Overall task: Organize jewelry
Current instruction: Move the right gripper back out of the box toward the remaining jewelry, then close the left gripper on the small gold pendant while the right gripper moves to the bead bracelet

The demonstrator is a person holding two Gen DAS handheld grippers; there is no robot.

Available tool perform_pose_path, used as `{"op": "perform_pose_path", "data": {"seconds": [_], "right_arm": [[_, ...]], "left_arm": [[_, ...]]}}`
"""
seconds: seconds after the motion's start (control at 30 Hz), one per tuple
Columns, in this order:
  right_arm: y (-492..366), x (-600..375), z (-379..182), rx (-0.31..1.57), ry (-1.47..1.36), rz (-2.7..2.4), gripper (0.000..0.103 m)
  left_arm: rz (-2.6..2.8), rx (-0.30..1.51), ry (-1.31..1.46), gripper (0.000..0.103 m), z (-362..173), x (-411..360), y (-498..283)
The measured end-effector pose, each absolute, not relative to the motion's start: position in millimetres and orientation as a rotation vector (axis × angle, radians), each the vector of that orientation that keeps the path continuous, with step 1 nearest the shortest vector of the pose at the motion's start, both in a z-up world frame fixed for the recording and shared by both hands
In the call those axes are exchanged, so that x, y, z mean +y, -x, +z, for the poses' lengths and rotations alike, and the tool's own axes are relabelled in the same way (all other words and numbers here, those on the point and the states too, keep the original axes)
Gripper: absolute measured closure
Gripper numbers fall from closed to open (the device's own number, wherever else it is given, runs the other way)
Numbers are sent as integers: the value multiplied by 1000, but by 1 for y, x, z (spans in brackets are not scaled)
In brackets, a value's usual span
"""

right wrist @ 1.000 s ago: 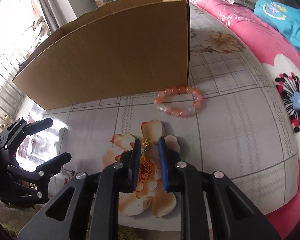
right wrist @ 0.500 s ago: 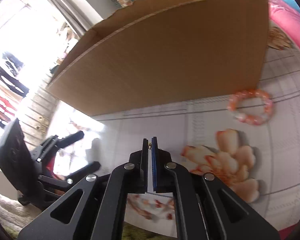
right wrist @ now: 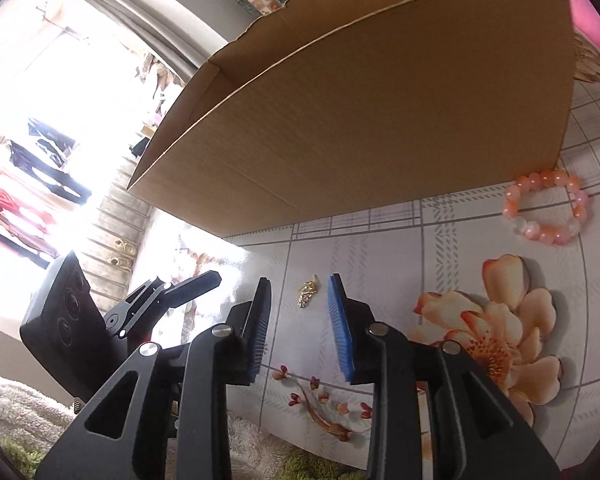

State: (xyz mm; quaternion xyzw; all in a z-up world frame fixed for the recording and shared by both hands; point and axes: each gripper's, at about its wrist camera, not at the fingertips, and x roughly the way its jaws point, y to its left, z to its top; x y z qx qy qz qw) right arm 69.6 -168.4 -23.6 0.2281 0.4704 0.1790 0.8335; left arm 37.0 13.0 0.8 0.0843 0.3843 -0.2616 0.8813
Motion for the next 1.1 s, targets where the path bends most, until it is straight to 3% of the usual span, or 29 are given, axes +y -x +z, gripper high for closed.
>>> {"op": "perform_pose_path", "data": {"seconds": [0.13, 0.23, 0.4, 0.57, 0.97, 1.1], "right_arm": [[-60, -193, -29, 986, -531, 331, 73], [-48, -208, -35, 984, -568, 306, 73], [-42, -224, -40, 966, -608, 279, 73], [-36, -242, -45, 960, -634, 279, 73], [-23, -264, -34, 912, -596, 194, 73], [-17, -275, -19, 864, -500, 86, 73]], "left_arm": [[-621, 781, -174, 29, 4, -3, -41], [-643, 781, -195, 37, 2, -16, -44], [-585, 838, -242, 62, -7, -30, -57], [-586, 831, -259, 66, -8, -33, -59], [-554, 816, -309, 100, -7, -34, -61], [-550, 810, -312, 101, -8, -36, -60]]}}
